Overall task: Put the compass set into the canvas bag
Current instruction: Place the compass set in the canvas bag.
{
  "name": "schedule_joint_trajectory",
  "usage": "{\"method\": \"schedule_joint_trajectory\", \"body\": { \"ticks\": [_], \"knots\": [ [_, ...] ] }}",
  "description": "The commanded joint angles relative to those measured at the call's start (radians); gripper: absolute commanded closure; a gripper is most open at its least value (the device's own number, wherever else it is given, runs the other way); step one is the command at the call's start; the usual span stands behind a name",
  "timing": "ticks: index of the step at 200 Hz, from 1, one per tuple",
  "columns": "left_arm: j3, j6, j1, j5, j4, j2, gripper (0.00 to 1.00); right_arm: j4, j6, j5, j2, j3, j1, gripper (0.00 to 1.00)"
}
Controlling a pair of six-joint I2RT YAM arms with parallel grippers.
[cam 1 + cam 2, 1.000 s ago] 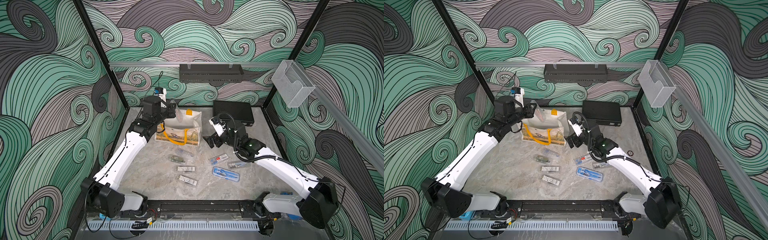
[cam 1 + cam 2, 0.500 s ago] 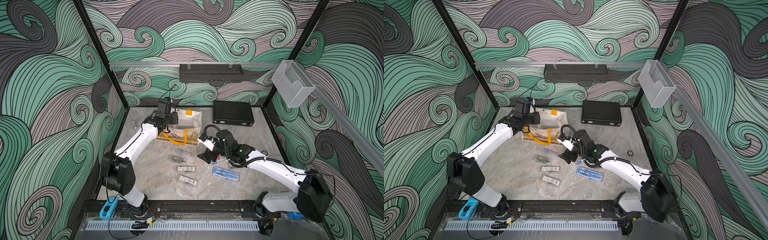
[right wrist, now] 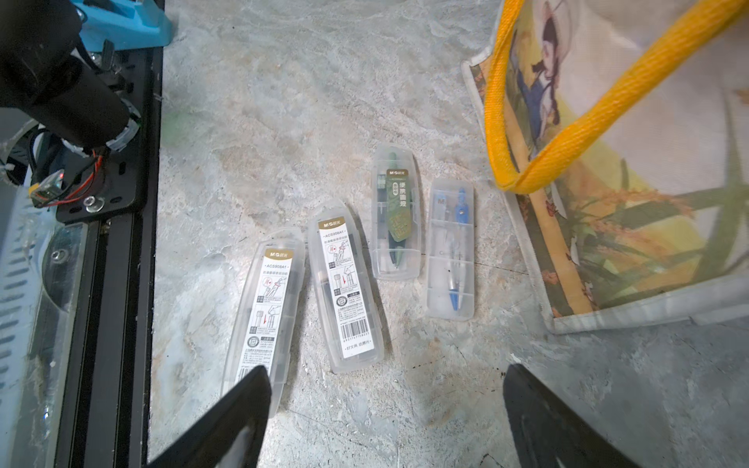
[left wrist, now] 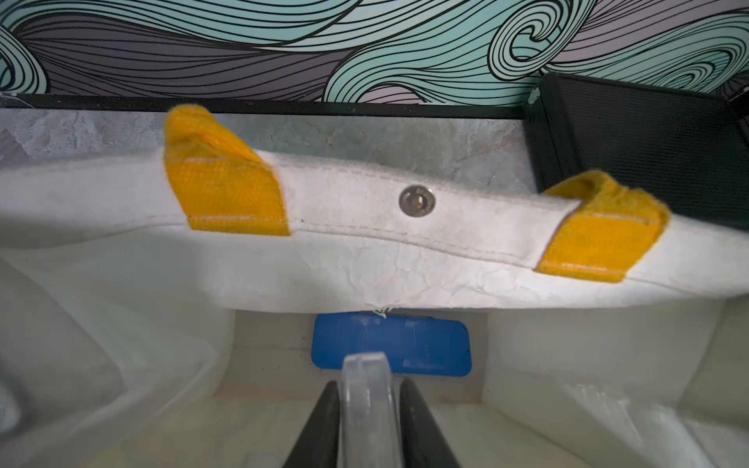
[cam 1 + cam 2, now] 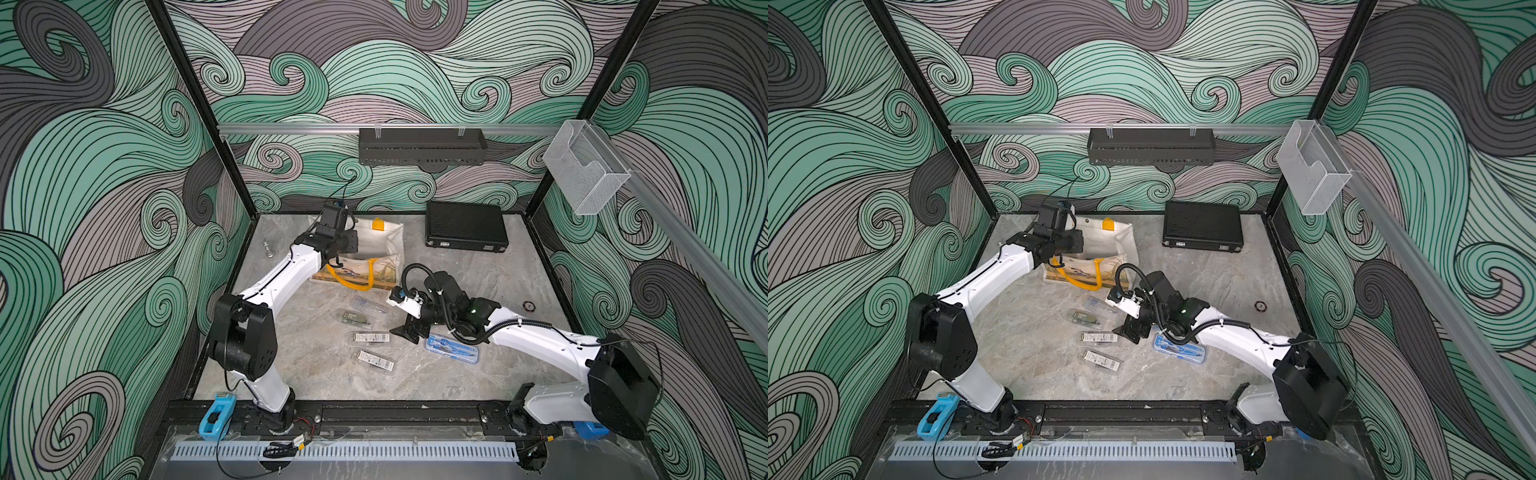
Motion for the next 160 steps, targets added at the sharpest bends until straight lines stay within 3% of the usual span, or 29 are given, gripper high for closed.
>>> {"method": "schedule_joint_trajectory", "body": {
  "ticks": [1,48,72,90,121,160],
  "knots": [
    [0.022,0.004,0.005,0.005,-0.01,-0.006,0.63,-0.034,-0.078,-0.027,0.03,0.019,0.026,0.11],
    [0.046,-0.007,0.005,0.052,-0.029,-0.054,0.32,-0.09,-0.171,-0.009,0.07,0.023,0.096,0.1],
    [0.034,-0.035,0.003,0.115,-0.019,-0.128,0.12,-0.121,-0.174,-0.019,0.084,0.033,0.13,0.11],
    [0.012,-0.066,0.004,0.152,-0.006,-0.197,0.02,-0.143,-0.174,-0.014,0.099,0.038,0.155,0.12],
    [-0.06,-0.124,0.004,0.169,0.013,-0.333,0.01,-0.179,-0.151,0.0,0.131,0.055,0.195,0.16],
    [-0.179,-0.217,0.004,0.108,-0.034,-0.484,0.01,-0.2,-0.103,0.037,0.187,0.083,0.239,0.2]
  ]
}}
